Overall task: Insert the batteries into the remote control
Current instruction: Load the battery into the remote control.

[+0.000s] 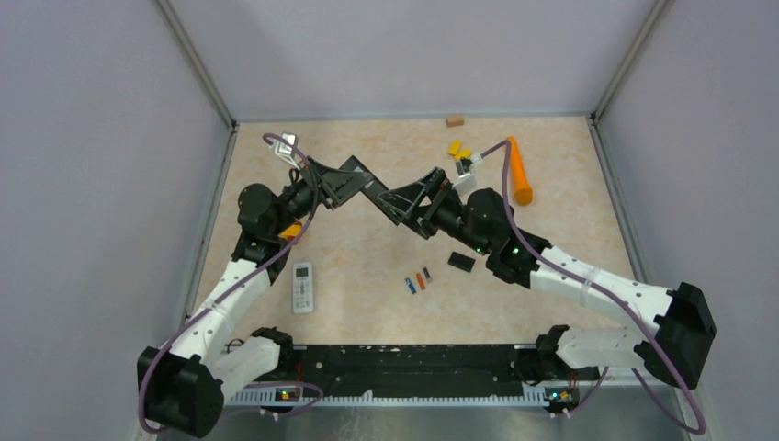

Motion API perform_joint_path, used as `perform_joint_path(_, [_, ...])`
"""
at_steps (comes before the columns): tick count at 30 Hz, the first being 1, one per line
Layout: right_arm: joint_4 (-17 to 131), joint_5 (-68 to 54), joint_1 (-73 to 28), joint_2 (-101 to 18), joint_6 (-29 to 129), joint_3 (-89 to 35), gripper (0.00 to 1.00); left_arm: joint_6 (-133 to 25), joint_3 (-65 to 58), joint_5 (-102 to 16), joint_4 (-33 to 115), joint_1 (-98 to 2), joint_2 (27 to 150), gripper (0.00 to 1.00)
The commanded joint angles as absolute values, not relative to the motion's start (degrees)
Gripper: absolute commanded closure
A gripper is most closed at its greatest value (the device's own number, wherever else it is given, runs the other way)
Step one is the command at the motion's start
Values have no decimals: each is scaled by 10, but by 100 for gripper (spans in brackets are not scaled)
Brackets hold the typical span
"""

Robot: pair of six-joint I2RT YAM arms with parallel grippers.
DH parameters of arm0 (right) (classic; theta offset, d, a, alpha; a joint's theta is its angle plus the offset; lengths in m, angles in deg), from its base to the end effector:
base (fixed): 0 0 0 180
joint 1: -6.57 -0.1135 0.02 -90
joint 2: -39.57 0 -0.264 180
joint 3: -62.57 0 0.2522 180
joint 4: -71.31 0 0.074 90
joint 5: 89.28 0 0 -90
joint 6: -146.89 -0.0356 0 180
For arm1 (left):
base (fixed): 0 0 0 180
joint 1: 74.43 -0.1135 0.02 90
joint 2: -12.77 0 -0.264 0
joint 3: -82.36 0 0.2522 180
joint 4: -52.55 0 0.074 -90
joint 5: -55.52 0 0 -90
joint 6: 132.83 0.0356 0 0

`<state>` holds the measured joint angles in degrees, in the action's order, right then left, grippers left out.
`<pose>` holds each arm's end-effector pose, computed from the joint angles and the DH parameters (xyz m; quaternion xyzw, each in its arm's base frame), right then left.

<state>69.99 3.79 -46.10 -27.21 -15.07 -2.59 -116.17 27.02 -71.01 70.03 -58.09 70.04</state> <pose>0.1697 0.2194 0.3434 0.1396 0.7114 0.6006 0.3371 0.2130 -0.0845 0.3546 -0.0548 0.6239 -0.6676 0.4025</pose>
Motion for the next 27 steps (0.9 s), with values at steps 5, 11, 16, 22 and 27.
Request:
perform_joint_path(5, [748,9,-452,-283,-168,-52,12,-1154,267,-723,724,-580,688,100])
perform_joint_path(11, [751,-7,-447,-285,-175,-45,19,-1158,266,-726,725,-580,688,100])
perform_joint_path(16, [754,-14,-442,-284,-175,-40,33,-1161,265,-726,728,-580,688,100])
perform_joint_path(22, [755,-16,-440,-280,-174,-31,42,-1168,262,-726,730,-580,692,100])
perform_joint_path(27, [759,-18,-439,-279,-173,-26,50,-1181,262,-726,739,-580,695,100])
